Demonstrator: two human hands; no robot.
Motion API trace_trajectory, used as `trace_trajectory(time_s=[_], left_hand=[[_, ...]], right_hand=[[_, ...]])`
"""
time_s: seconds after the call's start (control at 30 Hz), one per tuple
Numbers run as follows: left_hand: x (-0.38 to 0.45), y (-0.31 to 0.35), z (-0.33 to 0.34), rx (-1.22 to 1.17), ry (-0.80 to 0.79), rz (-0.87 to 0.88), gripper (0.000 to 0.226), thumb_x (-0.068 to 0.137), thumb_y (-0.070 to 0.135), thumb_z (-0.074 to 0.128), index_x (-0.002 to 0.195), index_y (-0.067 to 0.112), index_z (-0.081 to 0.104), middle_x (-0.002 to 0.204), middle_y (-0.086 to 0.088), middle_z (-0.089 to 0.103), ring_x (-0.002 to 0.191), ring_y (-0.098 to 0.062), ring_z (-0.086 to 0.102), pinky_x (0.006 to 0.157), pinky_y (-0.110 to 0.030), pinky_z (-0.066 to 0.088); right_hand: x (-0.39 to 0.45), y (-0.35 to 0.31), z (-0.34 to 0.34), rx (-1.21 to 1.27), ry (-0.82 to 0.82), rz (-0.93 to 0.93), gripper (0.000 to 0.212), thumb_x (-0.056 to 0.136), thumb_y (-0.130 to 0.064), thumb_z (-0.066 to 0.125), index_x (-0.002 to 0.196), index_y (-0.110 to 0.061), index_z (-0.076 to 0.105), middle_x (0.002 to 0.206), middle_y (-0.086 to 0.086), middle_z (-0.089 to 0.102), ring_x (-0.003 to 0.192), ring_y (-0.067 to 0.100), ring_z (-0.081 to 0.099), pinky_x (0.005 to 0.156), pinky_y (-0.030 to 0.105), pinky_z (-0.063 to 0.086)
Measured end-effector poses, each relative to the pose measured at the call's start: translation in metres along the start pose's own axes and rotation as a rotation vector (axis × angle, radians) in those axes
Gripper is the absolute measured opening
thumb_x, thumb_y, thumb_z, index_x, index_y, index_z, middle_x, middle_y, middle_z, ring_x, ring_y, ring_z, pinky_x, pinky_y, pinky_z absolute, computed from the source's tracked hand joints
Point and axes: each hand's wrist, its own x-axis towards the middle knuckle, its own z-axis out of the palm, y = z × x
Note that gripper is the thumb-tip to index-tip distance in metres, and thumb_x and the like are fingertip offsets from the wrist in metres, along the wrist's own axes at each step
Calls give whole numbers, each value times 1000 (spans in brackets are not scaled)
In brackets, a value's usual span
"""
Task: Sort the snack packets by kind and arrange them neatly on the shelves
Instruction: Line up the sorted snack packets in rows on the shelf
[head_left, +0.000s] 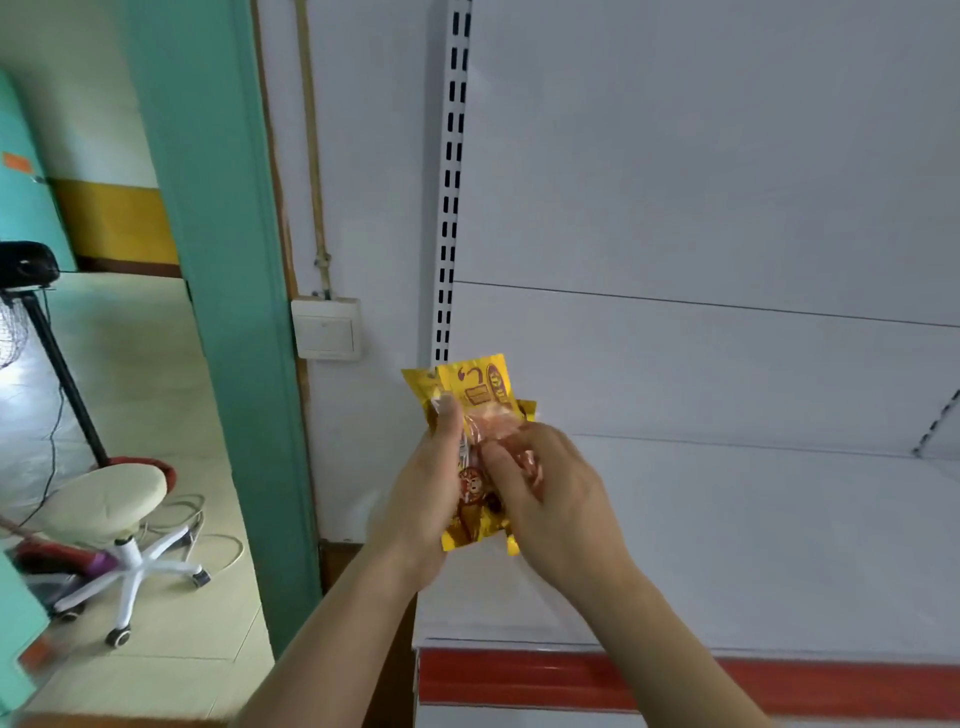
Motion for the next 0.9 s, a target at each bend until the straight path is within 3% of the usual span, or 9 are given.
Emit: trace_trajectory(time_s=[0.13,0.23,0.37,0.47,0.53,0.6,0.67,0.77,0.9], left_hand=[[4,-1,-8,6,15,108,28,105,42,54,125,28,68,116,0,78,109,-22,75,99,-55,57],[12,-4,-17,29,102,80,17,106,32,57,119,34,68,107,3,80,99,-21,78,91,-54,61],[11,-3,-23,64,151,72,17,105,33,58,118,32,69,102,3,81,95,-23,78,88,-52,62],[13,-2,-37,-8,248,59,15,106,35,56,104,32,70,92,3,81,87,-23,78,71,-39,63],[15,1,-48,-60,290,34,12,107,34,55,103,34,66,96,1,79,83,-21,77,59,-30,57],[15,2,-56,-81,300,18,11,107,33,54,106,33,65,97,-1,78,80,-19,77,53,-27,55],[13,1,-58,-56,279,7,12,108,32,54,102,31,65,89,0,78,74,-19,77,52,-27,55],[10,-2,-55,-13,239,-15,13,108,32,54,102,29,66,74,5,79,63,-15,77,55,-28,58],[7,-5,-50,-14,237,-45,13,108,30,54,105,26,66,75,4,80,64,-17,78,59,-30,60]], right_hand=[[-1,7,-2,193,-102,32,34,103,-47,41,123,-38,66,128,-23,56,114,-1,57,92,20,49],[3,16,-1,176,-112,142,33,95,-47,61,127,-44,56,116,-23,60,100,3,64,82,31,59],[9,13,-6,354,-121,229,33,91,-31,73,118,-46,63,94,-13,69,79,4,69,65,22,57],[22,26,-11,150,86,276,26,88,-28,73,108,-44,69,95,-14,69,88,12,68,77,36,59],[30,34,-14,177,109,382,34,87,-30,74,119,-39,68,106,-9,70,99,20,67,86,44,58],[30,37,-11,107,-4,385,41,89,-30,72,130,-32,64,119,-4,68,109,23,64,95,36,52],[24,38,-1,-146,-162,288,37,95,-33,63,132,-31,63,121,0,64,115,25,59,90,26,43],[18,34,9,-459,-297,233,35,101,-45,45,132,-36,59,123,3,56,118,28,48,97,35,42],[18,30,6,-546,-351,233,44,99,-59,37,136,-39,53,128,3,52,121,27,45,102,42,43]])
